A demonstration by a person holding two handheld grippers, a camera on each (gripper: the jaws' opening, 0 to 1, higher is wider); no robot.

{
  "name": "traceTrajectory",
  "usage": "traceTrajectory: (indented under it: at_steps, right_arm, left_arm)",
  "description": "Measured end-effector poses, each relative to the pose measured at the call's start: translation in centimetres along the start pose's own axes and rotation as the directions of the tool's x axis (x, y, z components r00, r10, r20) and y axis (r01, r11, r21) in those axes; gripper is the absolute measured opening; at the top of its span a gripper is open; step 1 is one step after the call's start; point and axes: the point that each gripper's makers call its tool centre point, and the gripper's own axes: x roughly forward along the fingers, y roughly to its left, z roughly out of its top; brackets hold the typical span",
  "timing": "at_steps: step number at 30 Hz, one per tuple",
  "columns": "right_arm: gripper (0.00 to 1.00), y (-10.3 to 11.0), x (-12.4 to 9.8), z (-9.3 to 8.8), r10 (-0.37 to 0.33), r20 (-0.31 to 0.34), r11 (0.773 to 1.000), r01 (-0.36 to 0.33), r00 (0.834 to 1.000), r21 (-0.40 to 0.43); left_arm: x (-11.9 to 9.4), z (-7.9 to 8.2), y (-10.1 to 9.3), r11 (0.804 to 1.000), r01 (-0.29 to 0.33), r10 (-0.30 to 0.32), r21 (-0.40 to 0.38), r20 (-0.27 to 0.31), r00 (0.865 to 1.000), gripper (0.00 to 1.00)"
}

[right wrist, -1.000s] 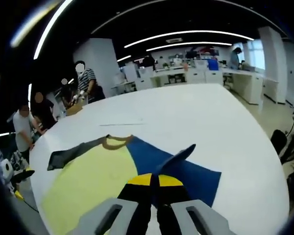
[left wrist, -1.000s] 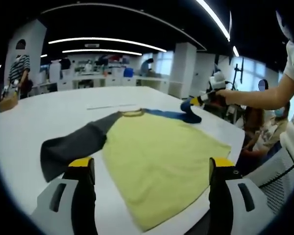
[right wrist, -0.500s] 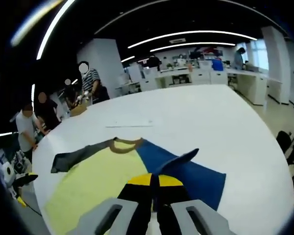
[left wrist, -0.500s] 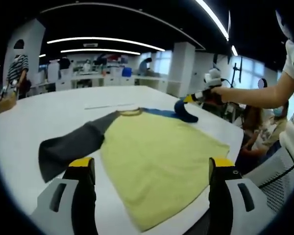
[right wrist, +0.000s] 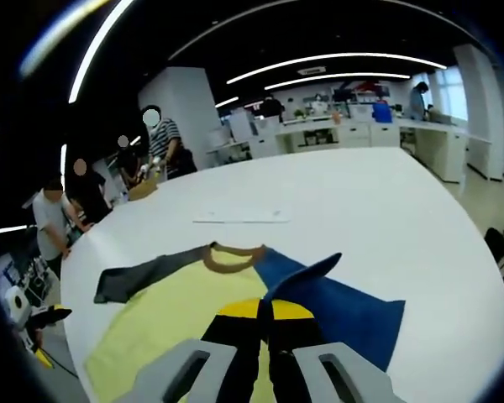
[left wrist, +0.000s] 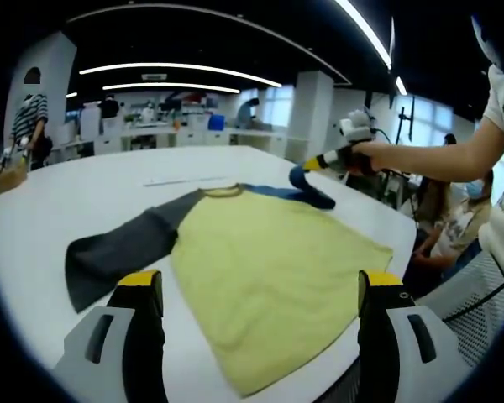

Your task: Fold the garment on the visible template until the final outline fits inside the template.

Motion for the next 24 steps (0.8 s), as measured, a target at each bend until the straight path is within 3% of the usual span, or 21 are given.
traceTrajectory:
  at_steps: [24]
  right_arm:
    - [0.00,5.3,3.5,0.0,0.064,-0.058,0.996,-0.067,0.996,-0.051]
  left_arm:
    - [-0.1,-0.1,0.2,1.000,0.003,-0.003,0.001,0.003,1.000,0.94]
